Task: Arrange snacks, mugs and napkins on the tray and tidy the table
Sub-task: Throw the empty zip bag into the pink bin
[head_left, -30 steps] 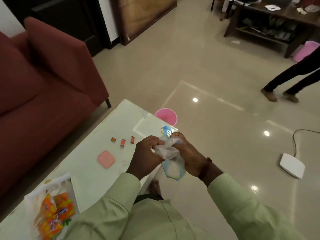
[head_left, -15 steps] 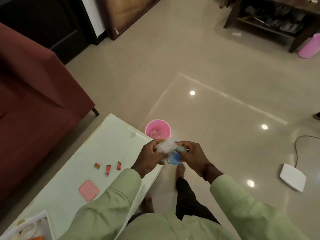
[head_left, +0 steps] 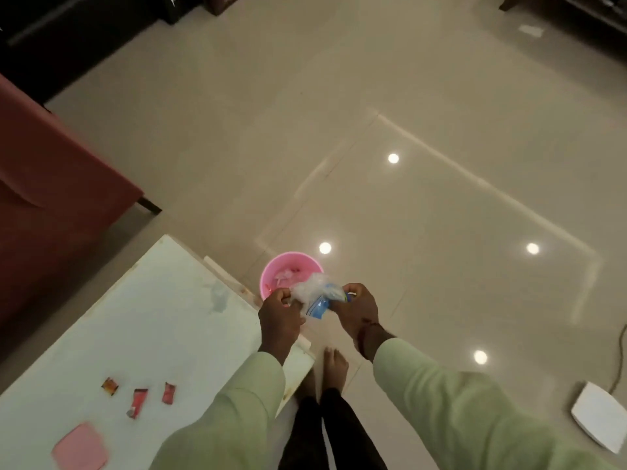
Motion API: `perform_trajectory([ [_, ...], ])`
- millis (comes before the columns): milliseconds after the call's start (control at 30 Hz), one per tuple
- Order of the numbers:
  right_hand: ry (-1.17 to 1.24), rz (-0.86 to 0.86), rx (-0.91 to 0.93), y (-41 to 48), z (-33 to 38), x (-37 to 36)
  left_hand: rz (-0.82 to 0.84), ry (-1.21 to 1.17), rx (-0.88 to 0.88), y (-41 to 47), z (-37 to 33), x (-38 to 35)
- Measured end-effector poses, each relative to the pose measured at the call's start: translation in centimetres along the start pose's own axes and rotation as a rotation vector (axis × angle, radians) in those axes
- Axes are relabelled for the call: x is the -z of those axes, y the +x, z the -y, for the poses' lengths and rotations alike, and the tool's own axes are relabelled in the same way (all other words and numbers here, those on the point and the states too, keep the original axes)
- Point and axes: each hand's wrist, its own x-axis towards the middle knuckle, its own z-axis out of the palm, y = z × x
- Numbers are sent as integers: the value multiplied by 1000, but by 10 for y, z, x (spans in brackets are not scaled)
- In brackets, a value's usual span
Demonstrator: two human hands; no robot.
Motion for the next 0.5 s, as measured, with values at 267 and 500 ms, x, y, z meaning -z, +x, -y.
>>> perform_trajectory([
  [267,-102,25,-105,164,-80,-105,-226,65,127,150,99,-65],
  [500,-142,29,-223,247,-137,-165,-250,101,346,242,171,-99],
])
